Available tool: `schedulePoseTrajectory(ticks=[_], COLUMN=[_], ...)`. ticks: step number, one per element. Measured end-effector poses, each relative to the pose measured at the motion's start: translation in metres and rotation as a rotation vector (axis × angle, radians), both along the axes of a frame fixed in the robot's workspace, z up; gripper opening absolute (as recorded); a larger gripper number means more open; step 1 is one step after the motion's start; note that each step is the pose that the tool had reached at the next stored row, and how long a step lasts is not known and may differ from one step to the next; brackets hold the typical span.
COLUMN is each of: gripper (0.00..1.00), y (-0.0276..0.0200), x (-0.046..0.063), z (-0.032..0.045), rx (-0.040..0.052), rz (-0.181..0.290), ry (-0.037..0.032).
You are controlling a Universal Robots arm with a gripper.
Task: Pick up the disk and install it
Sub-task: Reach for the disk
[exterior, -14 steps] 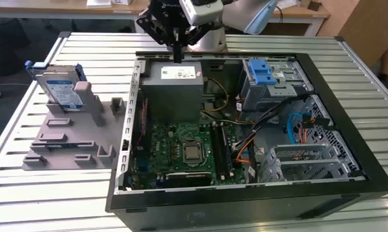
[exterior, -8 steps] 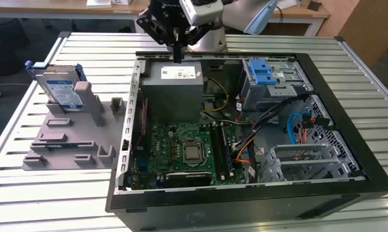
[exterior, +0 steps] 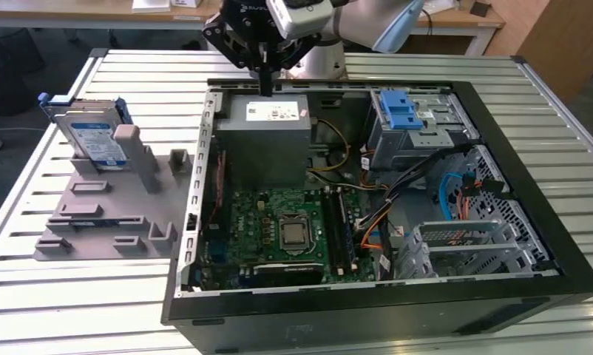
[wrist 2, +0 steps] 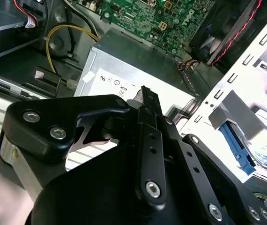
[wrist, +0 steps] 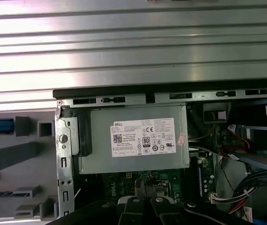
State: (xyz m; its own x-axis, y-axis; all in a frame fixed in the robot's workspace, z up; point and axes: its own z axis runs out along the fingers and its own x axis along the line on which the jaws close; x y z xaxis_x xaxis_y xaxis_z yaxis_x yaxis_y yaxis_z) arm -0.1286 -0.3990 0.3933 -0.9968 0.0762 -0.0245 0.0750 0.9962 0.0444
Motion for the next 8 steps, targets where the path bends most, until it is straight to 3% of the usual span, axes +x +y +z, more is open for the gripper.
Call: schedulePoseTrajectory(ticks=[8], gripper=[0.11], y=[0.0000], x=[-0.0072], z=[0.0000], rx=[-0.0001], rz=[0.000], ry=[0.0000])
